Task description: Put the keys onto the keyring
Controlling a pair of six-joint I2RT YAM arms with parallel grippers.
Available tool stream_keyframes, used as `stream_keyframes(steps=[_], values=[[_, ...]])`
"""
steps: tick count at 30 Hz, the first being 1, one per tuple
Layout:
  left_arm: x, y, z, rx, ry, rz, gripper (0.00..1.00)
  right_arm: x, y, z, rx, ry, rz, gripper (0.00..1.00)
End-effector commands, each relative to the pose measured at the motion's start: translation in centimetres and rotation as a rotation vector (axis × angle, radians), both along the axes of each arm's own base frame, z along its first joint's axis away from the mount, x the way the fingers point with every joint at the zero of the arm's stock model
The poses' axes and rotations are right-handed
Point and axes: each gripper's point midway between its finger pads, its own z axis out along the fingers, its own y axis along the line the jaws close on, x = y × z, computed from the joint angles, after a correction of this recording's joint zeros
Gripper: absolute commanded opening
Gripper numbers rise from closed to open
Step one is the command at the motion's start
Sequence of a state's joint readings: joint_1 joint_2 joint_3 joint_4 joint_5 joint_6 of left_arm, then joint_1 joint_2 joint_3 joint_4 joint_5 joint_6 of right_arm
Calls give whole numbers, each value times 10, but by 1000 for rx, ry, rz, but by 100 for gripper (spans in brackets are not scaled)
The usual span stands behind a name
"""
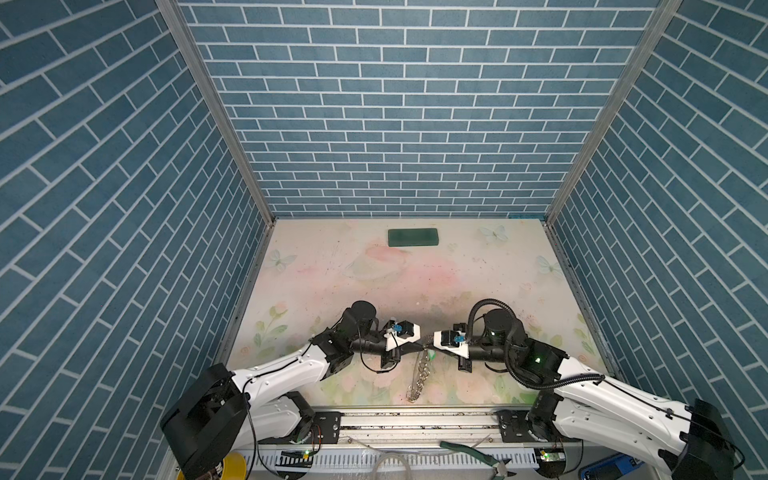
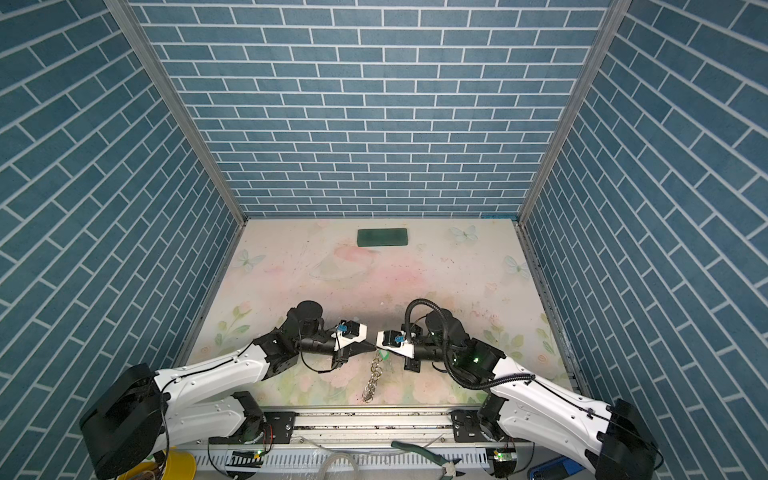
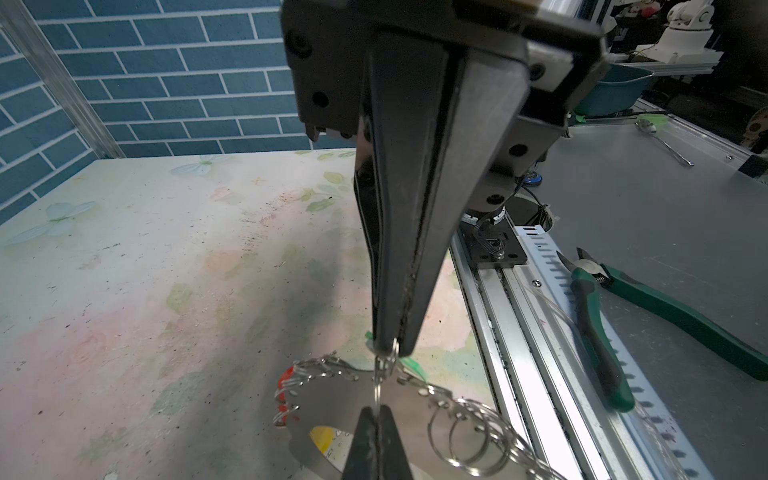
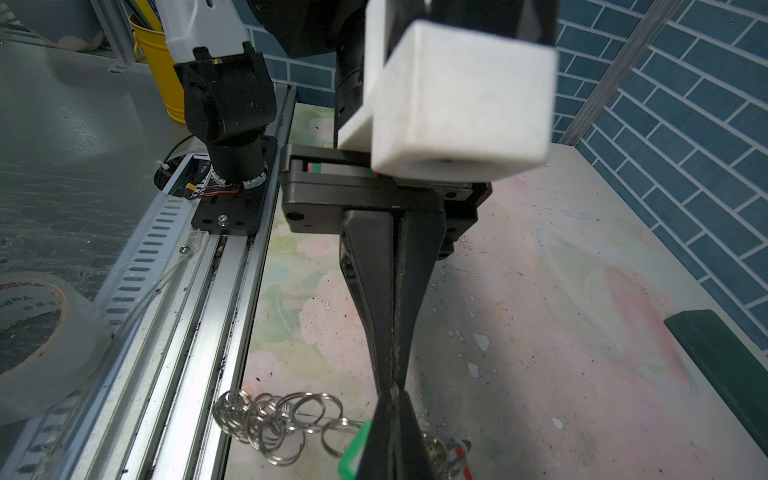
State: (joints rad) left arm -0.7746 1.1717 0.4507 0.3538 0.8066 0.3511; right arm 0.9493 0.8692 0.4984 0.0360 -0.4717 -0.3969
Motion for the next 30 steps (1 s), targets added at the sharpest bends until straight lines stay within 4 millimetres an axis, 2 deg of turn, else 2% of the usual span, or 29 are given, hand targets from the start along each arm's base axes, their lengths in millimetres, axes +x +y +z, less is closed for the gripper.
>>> stream_keyframes(steps=[1, 18, 30], values=[[0, 1, -5, 20, 25, 4, 0, -2, 4, 20, 45, -11, 20, 0], [-7, 0, -3, 5, 40, -37, 0, 12, 7, 19, 37, -27, -42, 0], [-17, -2, -2, -4, 48, -88, 0, 29, 6, 7, -27, -53, -120, 0]])
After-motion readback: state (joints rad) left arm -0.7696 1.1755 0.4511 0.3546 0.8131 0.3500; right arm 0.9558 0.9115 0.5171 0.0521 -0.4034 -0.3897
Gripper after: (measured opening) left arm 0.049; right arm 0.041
